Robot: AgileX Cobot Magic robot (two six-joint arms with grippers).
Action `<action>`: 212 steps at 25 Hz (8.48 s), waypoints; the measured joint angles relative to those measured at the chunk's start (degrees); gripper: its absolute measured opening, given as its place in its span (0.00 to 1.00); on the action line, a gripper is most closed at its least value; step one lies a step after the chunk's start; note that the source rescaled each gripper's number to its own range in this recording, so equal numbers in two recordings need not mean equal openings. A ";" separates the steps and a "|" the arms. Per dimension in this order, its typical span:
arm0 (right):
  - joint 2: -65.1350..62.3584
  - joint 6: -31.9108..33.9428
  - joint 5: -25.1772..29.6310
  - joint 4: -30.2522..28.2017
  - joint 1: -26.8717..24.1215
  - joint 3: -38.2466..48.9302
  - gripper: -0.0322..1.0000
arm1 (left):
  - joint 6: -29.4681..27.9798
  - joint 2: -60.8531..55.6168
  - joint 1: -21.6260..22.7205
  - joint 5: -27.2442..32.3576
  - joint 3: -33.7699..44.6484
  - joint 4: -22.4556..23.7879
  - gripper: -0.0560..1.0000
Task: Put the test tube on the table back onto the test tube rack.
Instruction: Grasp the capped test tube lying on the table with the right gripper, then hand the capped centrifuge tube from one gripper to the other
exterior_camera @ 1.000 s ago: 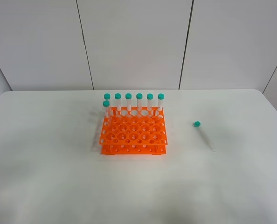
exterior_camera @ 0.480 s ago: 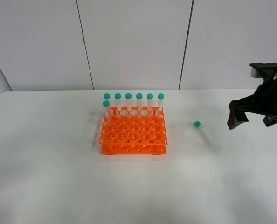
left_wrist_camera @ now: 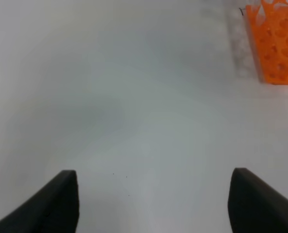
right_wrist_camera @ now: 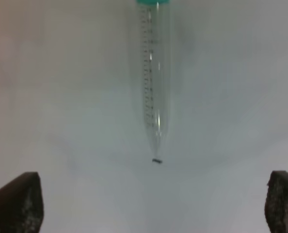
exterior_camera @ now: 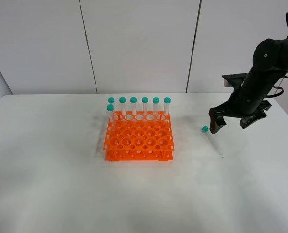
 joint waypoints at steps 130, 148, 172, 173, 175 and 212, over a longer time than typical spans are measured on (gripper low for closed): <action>-30.41 -35.16 -19.36 29.44 17.78 29.35 0.03 | 0.00 0.00 0.00 0.00 0.00 0.05 0.98; -30.41 -46.07 -19.33 49.95 23.33 29.29 0.03 | 0.52 13.89 0.00 -10.40 -7.30 -10.37 0.98; -30.36 -44.32 -17.48 49.21 23.33 25.03 0.03 | 61.07 63.64 -0.17 -18.39 -9.15 -88.78 0.95; -30.36 -44.32 -17.28 49.21 23.33 25.03 0.03 | 61.16 64.12 -0.60 -18.48 -9.15 -89.10 0.95; -30.36 -44.32 -17.11 49.21 23.33 25.03 0.03 | 61.57 64.83 -2.80 -19.43 -9.22 -89.51 0.95; -30.36 -38.92 -15.55 48.37 23.33 25.03 0.03 | 64.63 82.82 -33.11 -36.27 -22.30 -95.15 0.95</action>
